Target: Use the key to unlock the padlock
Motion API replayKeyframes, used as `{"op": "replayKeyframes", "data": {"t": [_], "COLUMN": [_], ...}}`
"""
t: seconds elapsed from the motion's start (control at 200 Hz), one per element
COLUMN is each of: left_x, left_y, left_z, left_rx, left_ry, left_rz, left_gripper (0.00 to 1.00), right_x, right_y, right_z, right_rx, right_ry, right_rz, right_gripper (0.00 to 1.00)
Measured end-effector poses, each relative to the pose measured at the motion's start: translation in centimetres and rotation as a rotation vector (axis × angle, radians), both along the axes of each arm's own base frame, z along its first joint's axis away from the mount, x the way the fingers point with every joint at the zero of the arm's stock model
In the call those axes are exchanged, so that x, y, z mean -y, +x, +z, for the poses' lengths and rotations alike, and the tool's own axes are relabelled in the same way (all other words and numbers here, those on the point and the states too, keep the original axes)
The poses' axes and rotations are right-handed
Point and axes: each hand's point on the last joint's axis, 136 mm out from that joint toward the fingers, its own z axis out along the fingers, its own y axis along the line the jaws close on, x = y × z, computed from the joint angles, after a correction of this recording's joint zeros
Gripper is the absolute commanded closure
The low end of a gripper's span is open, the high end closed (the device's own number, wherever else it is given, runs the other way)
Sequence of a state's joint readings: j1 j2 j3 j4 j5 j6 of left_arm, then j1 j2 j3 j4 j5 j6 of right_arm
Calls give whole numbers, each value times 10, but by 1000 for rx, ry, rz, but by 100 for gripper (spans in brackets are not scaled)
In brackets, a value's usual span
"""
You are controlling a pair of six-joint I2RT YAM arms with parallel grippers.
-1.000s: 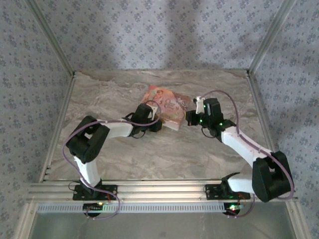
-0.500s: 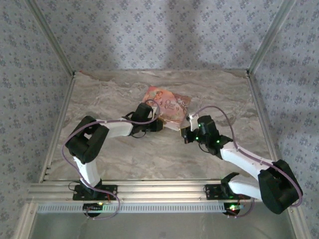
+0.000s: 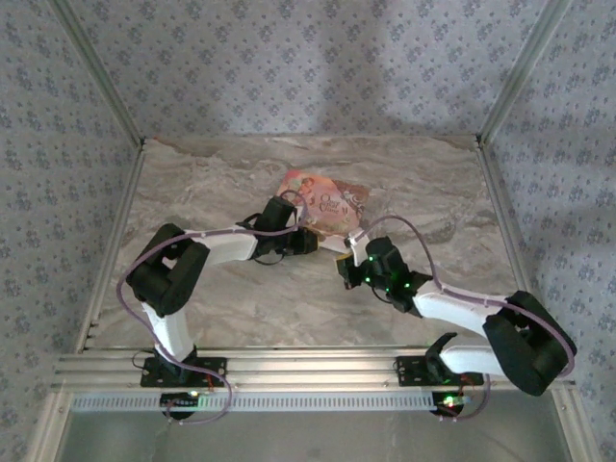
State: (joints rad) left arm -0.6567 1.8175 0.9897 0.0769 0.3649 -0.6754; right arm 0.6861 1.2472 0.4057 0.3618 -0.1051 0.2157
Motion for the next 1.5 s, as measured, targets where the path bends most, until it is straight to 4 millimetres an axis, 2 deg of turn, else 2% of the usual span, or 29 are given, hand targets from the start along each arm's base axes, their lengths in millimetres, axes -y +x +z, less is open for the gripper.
{"op": "replayKeyframes", "data": {"t": [0.28,0.455,0.959,1.499], "left_x": [3,7,13,17], "left_y": [-3,-3,-5,-7], "left_z": [14,20,26,29], "left_rx": [-41,-57,-105,-125], "left_ry": [-51,-71,-108,-126], "left_rz": [36,48,79,81], "left_gripper": [87,87,88,89], "right_x": [-2,-6,-11,-10], "right_y": [4,10,26,36], "right_z": [-25,-31,-21,-21], "right_rx": [11,29,118,144], "right_ry": [-51,-51,-3,14], "right_rz": [-23,-34,-61,-78], "right_gripper": [100,100,100,100]}}
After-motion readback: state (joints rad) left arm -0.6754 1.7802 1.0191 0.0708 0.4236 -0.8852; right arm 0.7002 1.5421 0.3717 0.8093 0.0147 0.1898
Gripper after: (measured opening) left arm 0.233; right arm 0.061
